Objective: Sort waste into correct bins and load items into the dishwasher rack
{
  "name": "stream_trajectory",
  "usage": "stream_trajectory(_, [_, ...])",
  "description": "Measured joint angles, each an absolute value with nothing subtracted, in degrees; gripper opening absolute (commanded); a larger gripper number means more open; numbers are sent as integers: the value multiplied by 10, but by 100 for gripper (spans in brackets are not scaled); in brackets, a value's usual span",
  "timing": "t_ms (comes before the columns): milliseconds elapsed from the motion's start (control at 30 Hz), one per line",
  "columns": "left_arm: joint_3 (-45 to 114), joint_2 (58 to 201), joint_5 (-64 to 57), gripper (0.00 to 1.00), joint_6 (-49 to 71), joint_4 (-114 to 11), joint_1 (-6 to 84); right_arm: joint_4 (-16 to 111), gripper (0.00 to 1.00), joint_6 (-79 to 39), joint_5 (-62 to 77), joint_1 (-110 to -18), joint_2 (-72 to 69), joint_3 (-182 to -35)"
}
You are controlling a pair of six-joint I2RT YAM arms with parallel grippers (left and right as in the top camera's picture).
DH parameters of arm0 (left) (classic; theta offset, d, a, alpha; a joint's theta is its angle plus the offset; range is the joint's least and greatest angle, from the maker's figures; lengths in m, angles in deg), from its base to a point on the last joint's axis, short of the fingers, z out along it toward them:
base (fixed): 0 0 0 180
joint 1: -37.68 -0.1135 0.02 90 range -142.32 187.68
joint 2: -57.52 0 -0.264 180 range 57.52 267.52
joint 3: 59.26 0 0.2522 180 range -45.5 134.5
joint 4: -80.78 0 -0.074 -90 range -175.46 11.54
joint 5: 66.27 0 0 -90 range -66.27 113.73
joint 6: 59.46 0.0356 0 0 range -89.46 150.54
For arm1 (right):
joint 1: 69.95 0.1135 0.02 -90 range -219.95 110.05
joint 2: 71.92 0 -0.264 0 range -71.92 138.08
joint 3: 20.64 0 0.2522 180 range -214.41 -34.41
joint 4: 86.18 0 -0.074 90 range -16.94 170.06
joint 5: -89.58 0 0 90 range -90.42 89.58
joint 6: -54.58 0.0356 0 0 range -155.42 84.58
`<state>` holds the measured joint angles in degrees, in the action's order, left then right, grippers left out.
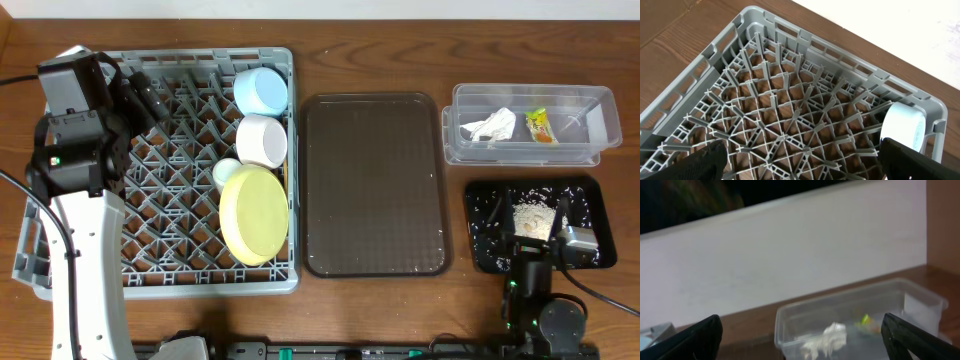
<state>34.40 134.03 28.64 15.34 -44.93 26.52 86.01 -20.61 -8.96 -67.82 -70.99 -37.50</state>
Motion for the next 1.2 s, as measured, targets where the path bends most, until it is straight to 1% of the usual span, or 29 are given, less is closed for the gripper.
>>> stream_trajectory(367, [344,1340,286,98,153,-450,265,821,99,-160,-88,-678,-712,-348])
stream_trajectory(700, [344,1340,287,98,153,-449,265,761,99,-306,-20,-689,-712,-348])
stream_trajectory(900, [344,1340,286,98,153,-449,265,761,99,-331,-19,-694,-712,-348])
stream_trajectory(1200, [344,1340,287,98,153,-450,265,761,99,-336,-19,-694,-712,-348])
